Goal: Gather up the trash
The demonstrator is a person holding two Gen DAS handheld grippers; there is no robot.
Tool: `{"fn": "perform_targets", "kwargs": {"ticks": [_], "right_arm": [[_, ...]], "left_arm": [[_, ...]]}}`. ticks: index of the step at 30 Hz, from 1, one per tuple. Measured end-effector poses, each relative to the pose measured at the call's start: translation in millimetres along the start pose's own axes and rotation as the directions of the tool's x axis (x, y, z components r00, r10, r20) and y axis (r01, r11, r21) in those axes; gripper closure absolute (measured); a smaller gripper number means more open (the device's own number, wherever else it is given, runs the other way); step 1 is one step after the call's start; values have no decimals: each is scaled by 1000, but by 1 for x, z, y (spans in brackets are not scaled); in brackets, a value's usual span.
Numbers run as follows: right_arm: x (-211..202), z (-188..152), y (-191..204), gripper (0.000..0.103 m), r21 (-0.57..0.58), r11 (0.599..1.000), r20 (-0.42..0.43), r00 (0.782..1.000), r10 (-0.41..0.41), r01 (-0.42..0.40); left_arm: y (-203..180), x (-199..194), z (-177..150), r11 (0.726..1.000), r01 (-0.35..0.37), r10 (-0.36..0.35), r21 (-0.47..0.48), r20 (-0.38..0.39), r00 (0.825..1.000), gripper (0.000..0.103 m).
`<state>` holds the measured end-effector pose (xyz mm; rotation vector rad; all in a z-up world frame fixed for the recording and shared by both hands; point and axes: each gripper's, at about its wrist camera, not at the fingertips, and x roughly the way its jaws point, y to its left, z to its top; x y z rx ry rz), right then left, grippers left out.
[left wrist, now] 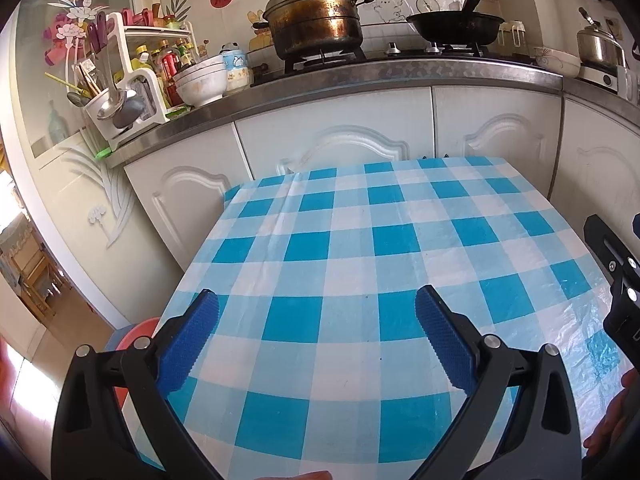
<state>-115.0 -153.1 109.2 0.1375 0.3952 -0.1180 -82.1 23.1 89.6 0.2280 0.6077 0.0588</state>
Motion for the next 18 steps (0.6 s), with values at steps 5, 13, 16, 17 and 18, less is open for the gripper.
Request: {"fn": "perform_targets", "kwargs": {"ticks": [5, 13, 16, 17, 18], "right_arm": [[0, -1, 1, 7, -5, 1000, -5, 1000, 0, 0], [3, -2, 1, 7, -6, 1000, -10, 1000, -3, 3], [4, -2, 0, 7, -6, 1000, -11, 1000, -3, 3], [4, -2, 0, 7, -6, 1000, -12, 1000, -2, 2], [4, -2, 0, 7, -6, 1000, -13, 1000, -2, 2]], "left_arm": [[0, 2, -1, 1000, 0, 0, -3, -7, 1000, 4], [1, 5, -2, 1000, -3, 3, -8, -11, 1000, 4], [2, 6, -3, 1000, 0, 0, -12, -12, 1000, 4], [3, 6, -4, 1000, -1, 1, -12, -12, 1000, 4], [3, 7, -4, 1000, -1, 1, -14, -13, 1000, 4]]}}
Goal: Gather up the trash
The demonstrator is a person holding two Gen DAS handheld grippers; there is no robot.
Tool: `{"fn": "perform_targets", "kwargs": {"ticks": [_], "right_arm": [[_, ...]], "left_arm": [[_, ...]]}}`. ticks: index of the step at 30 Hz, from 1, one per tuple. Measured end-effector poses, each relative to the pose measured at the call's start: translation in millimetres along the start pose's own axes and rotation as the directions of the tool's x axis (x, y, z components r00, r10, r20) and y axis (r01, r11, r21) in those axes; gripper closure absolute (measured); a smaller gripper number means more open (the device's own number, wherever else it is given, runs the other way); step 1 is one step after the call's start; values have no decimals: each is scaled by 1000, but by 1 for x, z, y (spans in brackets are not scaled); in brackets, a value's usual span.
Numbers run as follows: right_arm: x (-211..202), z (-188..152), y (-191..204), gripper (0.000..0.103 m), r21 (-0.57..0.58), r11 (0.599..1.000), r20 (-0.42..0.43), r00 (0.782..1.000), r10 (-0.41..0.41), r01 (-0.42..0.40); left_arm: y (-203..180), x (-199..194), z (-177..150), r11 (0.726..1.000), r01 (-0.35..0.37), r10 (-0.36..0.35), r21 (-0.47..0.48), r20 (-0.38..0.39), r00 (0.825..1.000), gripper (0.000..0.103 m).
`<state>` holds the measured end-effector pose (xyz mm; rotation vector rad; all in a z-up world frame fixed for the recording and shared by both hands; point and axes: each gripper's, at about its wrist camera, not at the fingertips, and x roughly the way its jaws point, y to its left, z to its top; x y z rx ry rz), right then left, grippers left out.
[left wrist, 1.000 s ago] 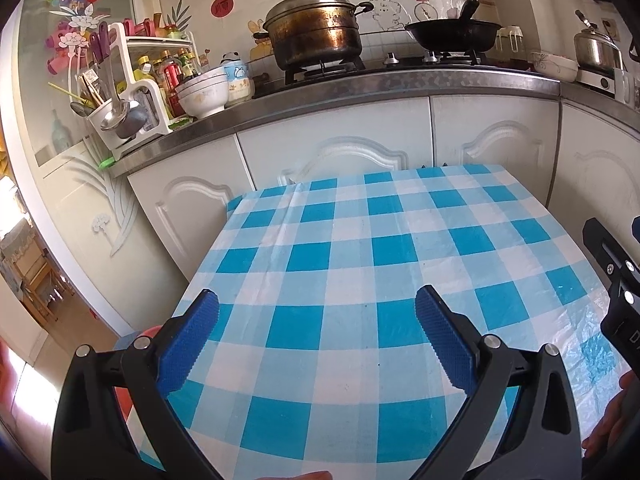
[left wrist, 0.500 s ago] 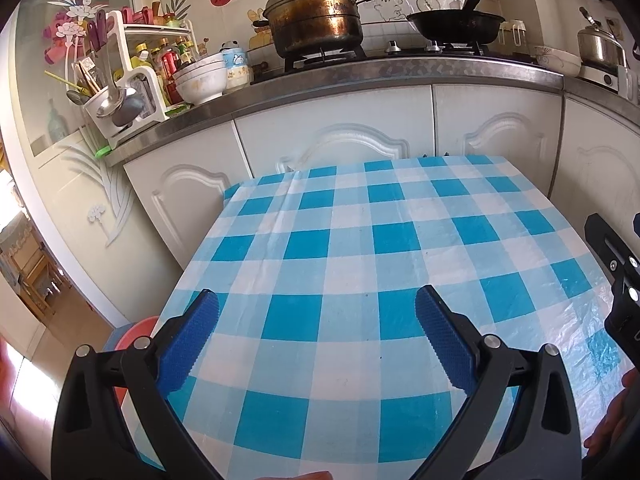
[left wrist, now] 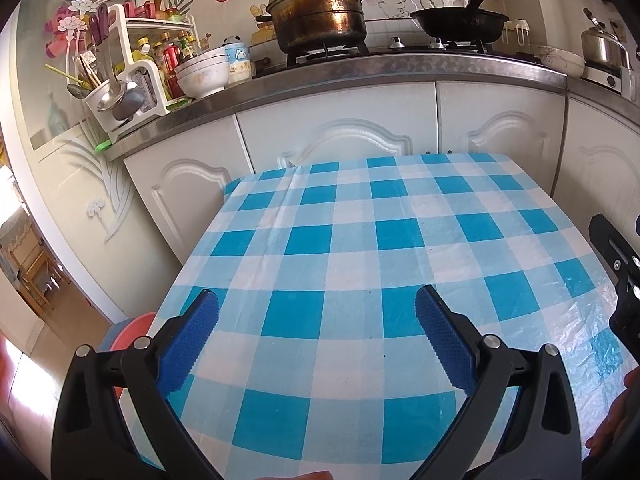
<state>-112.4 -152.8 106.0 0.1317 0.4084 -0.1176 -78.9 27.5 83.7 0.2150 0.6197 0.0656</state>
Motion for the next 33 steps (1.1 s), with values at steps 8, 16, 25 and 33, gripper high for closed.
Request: {"fn": "perform_targets", "kwargs": {"ticks": [8, 16, 25, 33], "right_arm": [[3, -2, 0, 7, -5, 1000, -6, 1000, -1, 1], [7, -3, -1, 7, 4, 1000, -14, 1000, 0, 0], [7, -4, -1, 7, 1, 1000, -15, 1000, -2, 2], [8, -4, -1, 7, 1, 1000, -13, 1000, -1, 1]], "left_arm": [[3, 3, 0, 1000, -1, 1, -10, -6, 1000, 4], [4, 7, -1, 1000, -2, 2, -15, -17, 1000, 4], [4, 8, -2, 1000, -1, 1, -18, -20, 1000, 4], [3, 9, -2, 1000, -1, 0, -13, -21, 1000, 4]]}}
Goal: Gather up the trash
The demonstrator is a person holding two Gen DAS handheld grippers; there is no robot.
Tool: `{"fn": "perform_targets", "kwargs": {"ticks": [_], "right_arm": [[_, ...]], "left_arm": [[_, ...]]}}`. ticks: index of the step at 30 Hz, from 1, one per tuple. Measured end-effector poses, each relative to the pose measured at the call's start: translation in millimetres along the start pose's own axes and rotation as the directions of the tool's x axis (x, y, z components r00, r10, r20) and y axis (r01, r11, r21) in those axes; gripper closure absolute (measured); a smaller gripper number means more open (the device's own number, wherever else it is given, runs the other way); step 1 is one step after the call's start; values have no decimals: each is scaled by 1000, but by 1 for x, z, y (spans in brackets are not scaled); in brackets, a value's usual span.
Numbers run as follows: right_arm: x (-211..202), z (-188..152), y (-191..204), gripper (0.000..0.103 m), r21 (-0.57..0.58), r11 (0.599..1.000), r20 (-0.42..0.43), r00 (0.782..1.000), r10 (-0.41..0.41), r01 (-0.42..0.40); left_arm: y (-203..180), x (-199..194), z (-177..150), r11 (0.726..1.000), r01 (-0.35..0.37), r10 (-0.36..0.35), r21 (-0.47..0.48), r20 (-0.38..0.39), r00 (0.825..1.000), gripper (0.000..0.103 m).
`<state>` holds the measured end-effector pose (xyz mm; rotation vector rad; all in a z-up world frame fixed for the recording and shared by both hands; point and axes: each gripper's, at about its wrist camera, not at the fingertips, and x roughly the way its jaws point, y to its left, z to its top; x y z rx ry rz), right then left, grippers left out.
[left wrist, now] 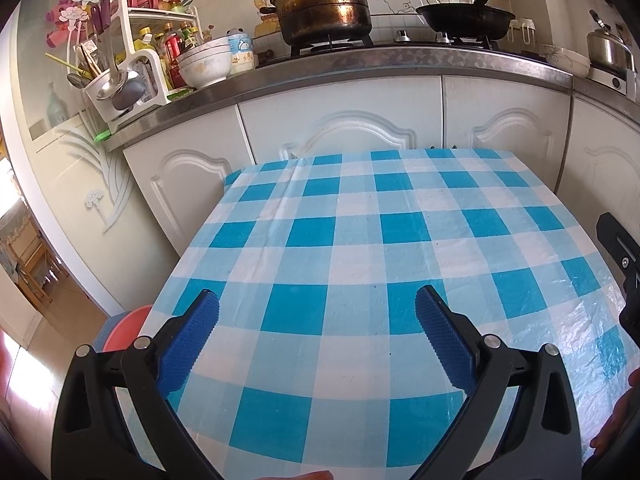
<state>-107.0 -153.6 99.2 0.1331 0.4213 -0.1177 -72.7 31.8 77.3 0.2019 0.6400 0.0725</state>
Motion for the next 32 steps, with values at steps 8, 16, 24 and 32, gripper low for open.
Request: {"fn": "perform_targets", "kwargs": {"ticks": [8, 16, 24, 32], "right_arm": [[3, 0, -1, 7, -2, 1000, -6, 1000, 1, -1], [5, -1, -3, 7, 0, 1000, -13, 1000, 2, -2], [29, -4, -7, 7, -1, 1000, -109, 994, 17, -17], [72, -12, -11, 7, 28, 999, -288, 957, 29, -22]], "left_arm": [[0, 3, -1, 1000, 3, -3, 0, -10, 1000, 4], [0, 11, -3, 999, 40, -41, -17, -30, 999, 4], [-20, 44, -10, 997, 77, -74, 15, -148, 986, 4], [-39, 84, -12, 994, 113, -107, 14, -219, 970, 4]]}}
